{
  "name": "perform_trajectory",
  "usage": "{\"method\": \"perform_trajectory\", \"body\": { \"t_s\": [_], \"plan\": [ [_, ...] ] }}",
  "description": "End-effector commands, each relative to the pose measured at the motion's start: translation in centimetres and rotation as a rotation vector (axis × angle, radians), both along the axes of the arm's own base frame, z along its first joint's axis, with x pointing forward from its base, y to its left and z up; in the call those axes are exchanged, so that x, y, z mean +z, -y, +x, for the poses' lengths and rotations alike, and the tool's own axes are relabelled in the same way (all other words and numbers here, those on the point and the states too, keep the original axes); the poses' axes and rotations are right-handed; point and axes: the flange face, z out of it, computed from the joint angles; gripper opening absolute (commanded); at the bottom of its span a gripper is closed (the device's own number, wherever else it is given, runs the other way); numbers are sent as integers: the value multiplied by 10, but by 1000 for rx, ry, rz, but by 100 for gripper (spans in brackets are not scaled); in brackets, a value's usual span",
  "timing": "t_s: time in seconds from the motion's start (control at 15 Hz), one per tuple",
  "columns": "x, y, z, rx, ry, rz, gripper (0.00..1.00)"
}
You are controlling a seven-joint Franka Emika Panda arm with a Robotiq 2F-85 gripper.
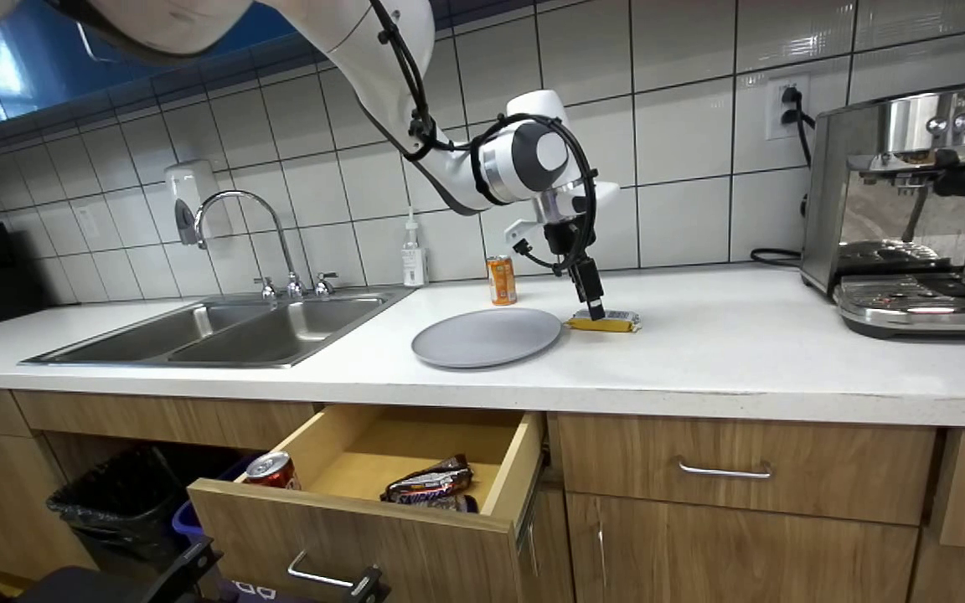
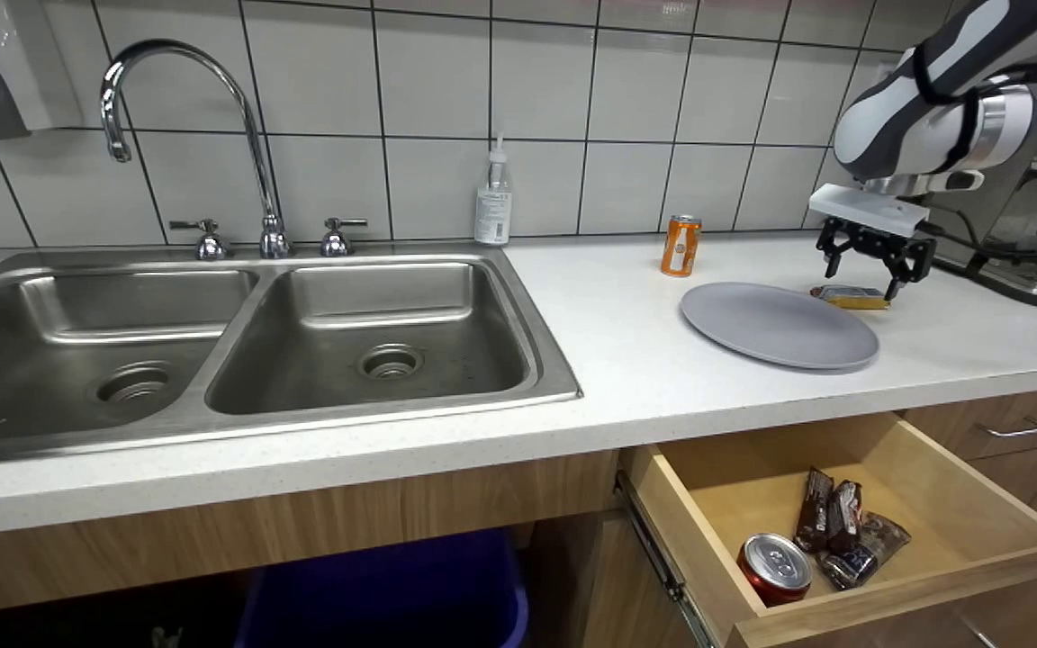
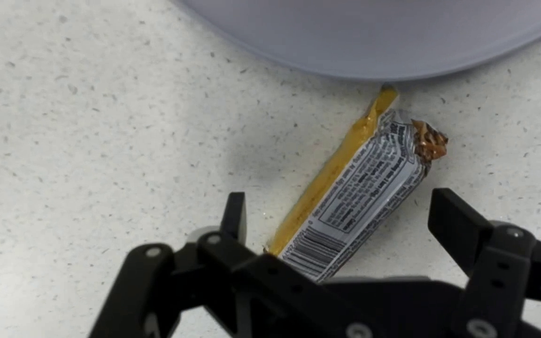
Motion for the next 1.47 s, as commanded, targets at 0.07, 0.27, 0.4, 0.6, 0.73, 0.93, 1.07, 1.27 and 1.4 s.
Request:
{"method": "perform_trajectory", "body": {
  "t_s": [0.07,0.27,0.4,0.6,0.73,0.93,1.07,1.27,1.4],
  "plan": [
    [-8,9,19,-68,-5,40,100],
    [-14,11,25,-87,-13,47,100],
    [-17,11,29,-92,-16,49,100],
    [-20,11,34,-98,-20,50,100],
    [-22,10,37,-103,-22,50,100],
    [-24,11,39,-106,-30,51,71],
    [-24,12,41,-106,-30,50,62],
    [-24,12,42,-105,-32,51,37],
    [-22,12,42,-105,-34,53,22]
  ]
}}
